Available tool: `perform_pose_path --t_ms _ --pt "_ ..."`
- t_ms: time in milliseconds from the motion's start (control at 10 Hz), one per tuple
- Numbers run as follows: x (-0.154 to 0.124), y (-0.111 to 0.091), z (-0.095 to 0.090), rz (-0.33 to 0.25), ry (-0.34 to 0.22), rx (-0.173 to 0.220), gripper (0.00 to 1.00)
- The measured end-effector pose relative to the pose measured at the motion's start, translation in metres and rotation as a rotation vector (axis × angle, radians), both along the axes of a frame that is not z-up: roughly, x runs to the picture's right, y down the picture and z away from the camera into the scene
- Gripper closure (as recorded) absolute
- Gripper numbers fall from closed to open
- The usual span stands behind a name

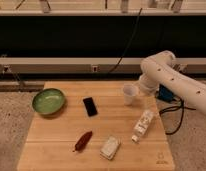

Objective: Pick up the ceramic cup

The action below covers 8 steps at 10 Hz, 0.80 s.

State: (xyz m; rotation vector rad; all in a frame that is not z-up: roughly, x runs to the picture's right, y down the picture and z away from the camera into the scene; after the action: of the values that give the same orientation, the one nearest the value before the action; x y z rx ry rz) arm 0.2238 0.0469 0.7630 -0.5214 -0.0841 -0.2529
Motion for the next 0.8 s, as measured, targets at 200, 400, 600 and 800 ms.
perform_pose_path --t_ms 200,400,600,800 --pt "-0.001 0.001 0.007 -0.014 -0.017 -0.001 0.20" --pt "-0.005 0.005 0.017 -0.038 -0.038 -0.004 0.20" --pt "-0.012 0.007 0.027 -0.063 -0.064 -0.007 0.20" --pt "-0.014 0.009 0.034 -0.074 -0.077 -0.010 0.20"
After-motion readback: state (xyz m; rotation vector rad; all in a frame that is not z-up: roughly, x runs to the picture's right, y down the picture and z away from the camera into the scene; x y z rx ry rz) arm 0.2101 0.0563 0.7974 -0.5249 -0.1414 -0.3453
